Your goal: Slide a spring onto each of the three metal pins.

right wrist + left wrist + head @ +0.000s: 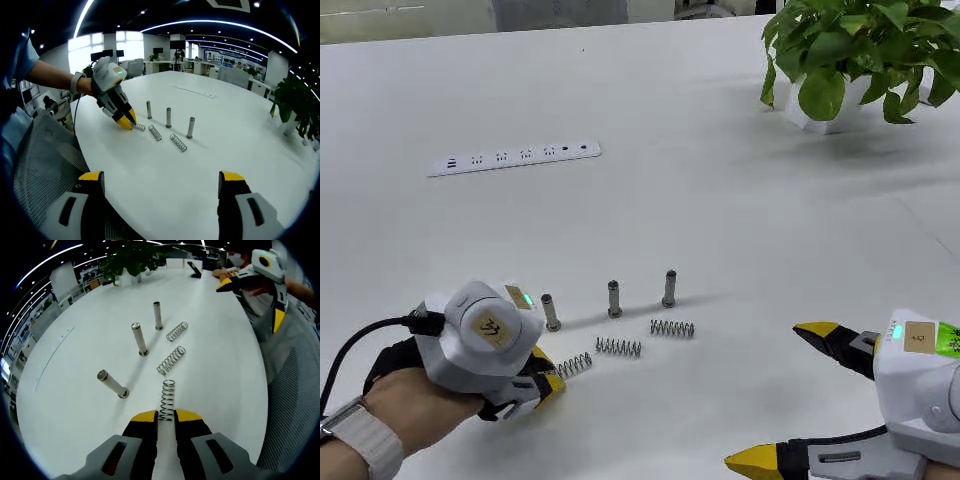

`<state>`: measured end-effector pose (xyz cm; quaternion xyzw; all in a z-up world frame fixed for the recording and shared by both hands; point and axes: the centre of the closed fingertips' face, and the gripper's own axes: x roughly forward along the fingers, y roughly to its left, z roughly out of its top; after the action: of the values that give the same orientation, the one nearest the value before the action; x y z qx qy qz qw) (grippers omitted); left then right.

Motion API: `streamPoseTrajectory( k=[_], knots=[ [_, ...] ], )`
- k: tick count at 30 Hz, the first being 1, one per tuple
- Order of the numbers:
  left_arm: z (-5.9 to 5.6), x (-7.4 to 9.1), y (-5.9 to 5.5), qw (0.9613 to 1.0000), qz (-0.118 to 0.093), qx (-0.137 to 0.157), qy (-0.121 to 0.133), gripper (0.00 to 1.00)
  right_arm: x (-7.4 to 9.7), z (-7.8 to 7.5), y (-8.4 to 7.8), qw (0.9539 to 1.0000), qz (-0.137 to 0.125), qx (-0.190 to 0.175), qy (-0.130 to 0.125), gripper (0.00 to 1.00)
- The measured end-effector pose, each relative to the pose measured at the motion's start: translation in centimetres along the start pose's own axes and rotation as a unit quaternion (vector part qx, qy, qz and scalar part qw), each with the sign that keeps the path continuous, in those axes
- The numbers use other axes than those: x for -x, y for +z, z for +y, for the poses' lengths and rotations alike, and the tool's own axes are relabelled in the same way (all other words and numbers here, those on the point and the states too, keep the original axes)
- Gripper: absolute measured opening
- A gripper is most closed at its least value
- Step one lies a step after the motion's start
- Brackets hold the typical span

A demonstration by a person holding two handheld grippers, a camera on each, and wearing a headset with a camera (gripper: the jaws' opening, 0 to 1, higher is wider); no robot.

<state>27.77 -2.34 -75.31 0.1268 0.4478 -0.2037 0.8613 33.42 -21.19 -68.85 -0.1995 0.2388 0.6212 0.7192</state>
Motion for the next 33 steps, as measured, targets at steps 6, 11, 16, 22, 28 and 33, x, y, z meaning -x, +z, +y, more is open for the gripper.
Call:
streamPoseTrajectory(
  k=[6,11,16,22,28,33],
  knots=[
    [0.0,0.0,0.0,1.0000,-0.005,0.004,0.004,0.12,0.0,0.1,0.0,1.0000,0.000,-0.002,0.000,0.95],
    [0.2,0.0,0.0,0.9990,-0.023,0.034,0.016,0.11,0.0,0.1,-0.1,1.0000,-0.001,-0.002,-0.001,0.95],
    [0.3,0.1,-0.3,0.9956,-0.056,0.070,0.027,0.10,0.0,0.3,0.0,1.0000,-0.002,-0.006,-0.002,0.95],
    [-0.6,0.2,0.0,0.9874,-0.097,0.124,0.014,0.10,-0.1,0.8,0.2,1.0000,0.001,-0.004,0.005,0.94],
    [-1.5,0.8,0.4,0.9800,-0.132,0.149,0.008,0.10,-0.4,1.3,0.6,0.9999,0.003,-0.003,0.012,0.94],
    [-2.5,1.9,1.6,0.9712,-0.174,0.163,-0.001,0.10,-0.7,2.2,1.0,0.9996,0.006,0.004,0.029,0.92]
  ],
)
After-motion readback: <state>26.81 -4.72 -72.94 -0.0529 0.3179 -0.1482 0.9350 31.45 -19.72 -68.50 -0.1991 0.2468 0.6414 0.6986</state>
